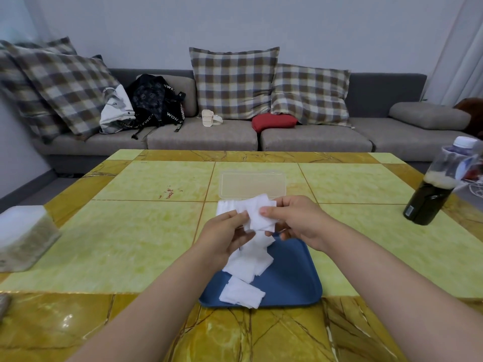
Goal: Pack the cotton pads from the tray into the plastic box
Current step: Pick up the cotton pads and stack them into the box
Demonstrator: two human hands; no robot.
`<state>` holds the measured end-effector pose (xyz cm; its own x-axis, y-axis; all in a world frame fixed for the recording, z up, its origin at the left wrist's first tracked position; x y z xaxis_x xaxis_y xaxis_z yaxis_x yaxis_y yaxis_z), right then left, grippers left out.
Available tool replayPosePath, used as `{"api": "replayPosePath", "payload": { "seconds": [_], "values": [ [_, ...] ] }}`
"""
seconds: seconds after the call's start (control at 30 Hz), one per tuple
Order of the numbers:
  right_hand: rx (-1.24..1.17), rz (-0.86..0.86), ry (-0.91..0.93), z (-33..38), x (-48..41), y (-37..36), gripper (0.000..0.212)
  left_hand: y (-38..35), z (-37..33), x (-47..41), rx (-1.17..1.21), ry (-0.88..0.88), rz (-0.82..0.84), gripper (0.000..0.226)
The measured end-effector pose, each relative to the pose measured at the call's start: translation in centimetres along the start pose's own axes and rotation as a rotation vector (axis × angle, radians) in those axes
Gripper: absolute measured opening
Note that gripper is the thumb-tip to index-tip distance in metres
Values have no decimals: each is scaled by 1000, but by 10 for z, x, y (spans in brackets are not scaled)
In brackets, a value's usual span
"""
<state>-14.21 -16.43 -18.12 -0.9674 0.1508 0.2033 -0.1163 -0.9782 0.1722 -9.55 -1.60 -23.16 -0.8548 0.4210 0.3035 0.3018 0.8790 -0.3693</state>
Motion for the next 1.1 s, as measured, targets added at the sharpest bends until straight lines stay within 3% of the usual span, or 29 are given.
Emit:
{"api": "replayPosePath", "payload": {
  "seconds": [0.2,0.37,0.47,0.63,0.73,0.9,1.1],
  "values": [
    [63,-127,33,3,-1,5,22,-15,-3,4,36,-34,110,27],
    [123,-190,43,3,-1,8,34,-16,-5,4,9,-48,102,35],
    [129,-187,40,2,-1,6,45,-11,-7,2,-77,-82,52,28],
    [31,-132,-3,-1,0,3,19,-3,-3,0,71,-15,6,22],
    [-28,-136,-26,-4,-2,6,18,2,-3,-1,124,6,-45,18],
    [116,-369,117,14,3,37,14,19,-5,-5,70,-33,-159,19],
    [201,-228,248,32,6,22,12,9,-8,-4,-61,-55,-72,22]
  ]
}}
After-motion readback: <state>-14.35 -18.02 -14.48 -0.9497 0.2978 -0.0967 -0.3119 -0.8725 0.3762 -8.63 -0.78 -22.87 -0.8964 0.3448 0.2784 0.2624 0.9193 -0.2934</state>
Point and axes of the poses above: each hand's wrist, its own x-axis away from the middle knuckle, its own y-axis out of the back of the hand, z = x × y, the point moved 8 cm from there along -x, towards the middle knuckle, and after that the axes turned 2 degrees about z, right-handed, at the moved point
